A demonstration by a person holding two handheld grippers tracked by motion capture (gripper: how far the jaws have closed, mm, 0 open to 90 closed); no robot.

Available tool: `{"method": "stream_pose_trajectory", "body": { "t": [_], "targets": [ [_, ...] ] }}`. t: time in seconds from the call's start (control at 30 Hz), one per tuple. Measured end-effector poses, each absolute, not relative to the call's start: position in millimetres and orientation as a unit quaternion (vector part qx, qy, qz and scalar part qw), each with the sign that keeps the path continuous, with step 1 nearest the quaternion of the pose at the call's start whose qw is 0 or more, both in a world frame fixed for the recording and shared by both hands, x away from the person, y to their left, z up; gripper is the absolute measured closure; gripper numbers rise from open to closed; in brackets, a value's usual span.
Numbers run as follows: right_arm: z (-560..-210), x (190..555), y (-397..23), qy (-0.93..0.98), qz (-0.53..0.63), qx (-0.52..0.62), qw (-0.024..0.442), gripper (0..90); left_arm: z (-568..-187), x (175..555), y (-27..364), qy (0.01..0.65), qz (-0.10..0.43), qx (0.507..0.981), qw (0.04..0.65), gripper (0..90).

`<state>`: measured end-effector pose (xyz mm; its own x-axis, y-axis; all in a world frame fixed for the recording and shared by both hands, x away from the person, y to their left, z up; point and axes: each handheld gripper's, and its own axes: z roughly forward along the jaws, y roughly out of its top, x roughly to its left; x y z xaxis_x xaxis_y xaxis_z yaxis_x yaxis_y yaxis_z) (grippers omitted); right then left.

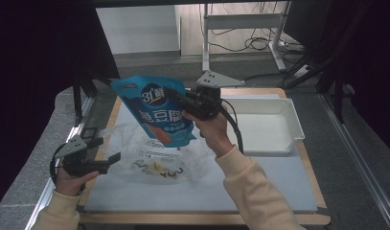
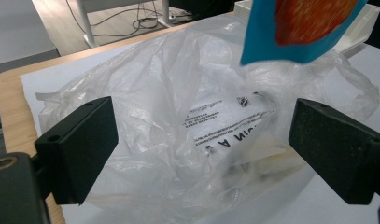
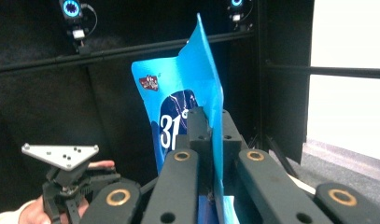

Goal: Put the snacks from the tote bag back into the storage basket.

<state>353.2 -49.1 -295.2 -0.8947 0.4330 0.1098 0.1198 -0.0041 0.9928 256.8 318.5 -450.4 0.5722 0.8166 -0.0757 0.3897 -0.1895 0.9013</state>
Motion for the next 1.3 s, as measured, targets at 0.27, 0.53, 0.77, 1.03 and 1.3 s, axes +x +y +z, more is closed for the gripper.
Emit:
{"method": "stream_pose_trajectory", "body": {
  "t": [0.27,0.53,0.77,1.03,1.3],
  "targets": [
    [-273.8,357.6,-78.0,0.686,0.686,0.203,0.133,88.1,-452.1,258.0,318.5,0.409,0.217,0.741,0.487,8.5],
    [-270.5,366.0,-106.5,0.684,0.679,0.218,0.151,88.2,-452.9,258.5,317.9,0.410,0.215,0.742,0.486,8.5],
    [-274.4,373.2,-131.9,0.677,0.677,0.235,0.165,88.1,-455.5,260.4,317.5,0.411,0.212,0.744,0.482,8.5],
    [-277.9,379.2,-156.5,0.673,0.672,0.250,0.182,88.1,-456.6,261.1,316.2,0.411,0.210,0.745,0.482,8.5],
    [-280.3,383.1,-176.2,0.669,0.668,0.264,0.193,88.1,-457.9,261.6,316.1,0.413,0.210,0.744,0.482,8.5]
  ]
}}
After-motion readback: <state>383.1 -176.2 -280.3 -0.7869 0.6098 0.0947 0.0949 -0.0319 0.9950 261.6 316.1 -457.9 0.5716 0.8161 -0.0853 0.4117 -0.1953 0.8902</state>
